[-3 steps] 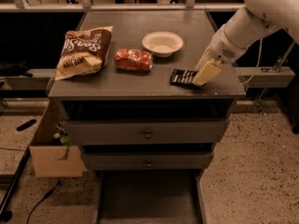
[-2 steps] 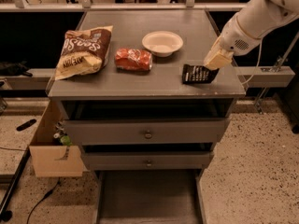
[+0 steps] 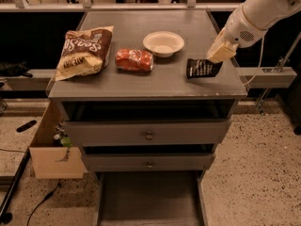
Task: Place rxbar chocolate into bottom drawer
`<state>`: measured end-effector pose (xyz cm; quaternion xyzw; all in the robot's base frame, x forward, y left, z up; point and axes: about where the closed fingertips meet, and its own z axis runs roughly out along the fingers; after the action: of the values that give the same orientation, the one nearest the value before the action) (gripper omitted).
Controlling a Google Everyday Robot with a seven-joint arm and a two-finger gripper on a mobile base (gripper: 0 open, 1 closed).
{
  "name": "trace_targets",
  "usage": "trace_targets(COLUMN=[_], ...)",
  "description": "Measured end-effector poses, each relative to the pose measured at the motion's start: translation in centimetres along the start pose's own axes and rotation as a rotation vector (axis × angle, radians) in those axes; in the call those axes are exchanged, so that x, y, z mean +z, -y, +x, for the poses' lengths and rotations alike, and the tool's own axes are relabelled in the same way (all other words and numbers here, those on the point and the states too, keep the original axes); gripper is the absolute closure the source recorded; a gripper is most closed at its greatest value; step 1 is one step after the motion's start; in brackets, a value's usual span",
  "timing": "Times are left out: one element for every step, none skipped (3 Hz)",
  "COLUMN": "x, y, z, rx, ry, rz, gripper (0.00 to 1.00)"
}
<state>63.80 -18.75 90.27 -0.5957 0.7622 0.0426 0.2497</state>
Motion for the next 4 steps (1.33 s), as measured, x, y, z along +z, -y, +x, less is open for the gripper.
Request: trace_targets(x=[-1.8, -3.0, -3.7, -4.0], y=[-2.4, -5.7, -9.5, -14.0], z=[1.1, 2.1, 2.9, 3.7], rx=[0.017, 0.025, 0.048, 0.075], ry=[0.068, 0.107, 0.150, 0.183], rz=[0.005, 0.004, -0.018, -0.049], gripper=[1.00, 1.00, 1.00, 1.00])
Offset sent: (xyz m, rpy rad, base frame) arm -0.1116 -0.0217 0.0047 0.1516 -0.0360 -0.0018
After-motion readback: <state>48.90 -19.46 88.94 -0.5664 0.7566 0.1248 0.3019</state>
